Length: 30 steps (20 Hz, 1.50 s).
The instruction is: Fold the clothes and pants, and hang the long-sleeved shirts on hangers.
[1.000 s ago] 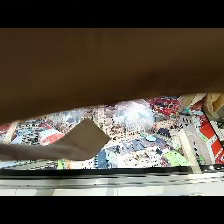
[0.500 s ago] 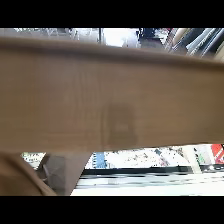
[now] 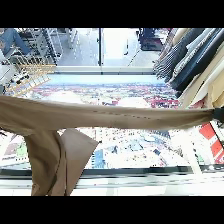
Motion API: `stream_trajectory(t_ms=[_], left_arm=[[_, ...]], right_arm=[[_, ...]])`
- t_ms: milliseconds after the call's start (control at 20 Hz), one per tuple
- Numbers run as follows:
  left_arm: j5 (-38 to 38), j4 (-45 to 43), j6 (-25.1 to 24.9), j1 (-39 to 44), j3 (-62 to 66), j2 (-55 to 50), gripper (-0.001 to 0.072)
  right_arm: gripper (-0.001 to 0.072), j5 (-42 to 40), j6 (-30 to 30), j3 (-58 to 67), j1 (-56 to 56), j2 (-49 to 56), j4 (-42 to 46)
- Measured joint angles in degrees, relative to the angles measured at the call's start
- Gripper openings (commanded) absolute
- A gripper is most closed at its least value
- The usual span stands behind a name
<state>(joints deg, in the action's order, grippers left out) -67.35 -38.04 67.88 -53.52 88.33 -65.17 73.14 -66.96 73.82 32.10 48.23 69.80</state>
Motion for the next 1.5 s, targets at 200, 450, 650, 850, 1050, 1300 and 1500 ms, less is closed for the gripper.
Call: stream_trajectory(t_ms=[200,450,650,850,1050,1300,1500], left_arm=[[1.42,-0.90,-0.57,0.83,-0.85,-0.81,0.0011],[7.26,-1.27,-0.79,5.99,-1.11,-8.96,0.0012],[17.68,-1.11,-0.79,13.75,-1.14,-21.09,0.0011],[35.21,2.08,-0.79,20.76,-1.16,-32.26,0.0035],[47.65,4.59,-0.79,24.06,-0.85,-37.38,0.0714],[37.88,-1.14,-0.79,16.06,3.32,-34.36,0.0700],[14.80,-14.78,1.99,5.90,4.04,-32.00,0.0591]], right_arm=[[0.0012,0.85,-0.02,-0.57,0.00,0.52,-0.63],[0.0012,-3.28,-2.58,-0.76,-4.44,10.88,-0.70],[0.0012,-21.90,-8.17,-0.46,-12.15,26.40,-0.61],[0.0020,-39.69,-13.66,4.17,-18.10,42.56,-0.63],[0.0564,-47.67,-16.68,10.93,-21.38,52.19,-0.83],[0.0495,-32.98,-16.63,16.06,-17.88,51.17,-1.75],[0.0465,-10.82,-7.13,12.09,-17.20,46.58,-10.93]])
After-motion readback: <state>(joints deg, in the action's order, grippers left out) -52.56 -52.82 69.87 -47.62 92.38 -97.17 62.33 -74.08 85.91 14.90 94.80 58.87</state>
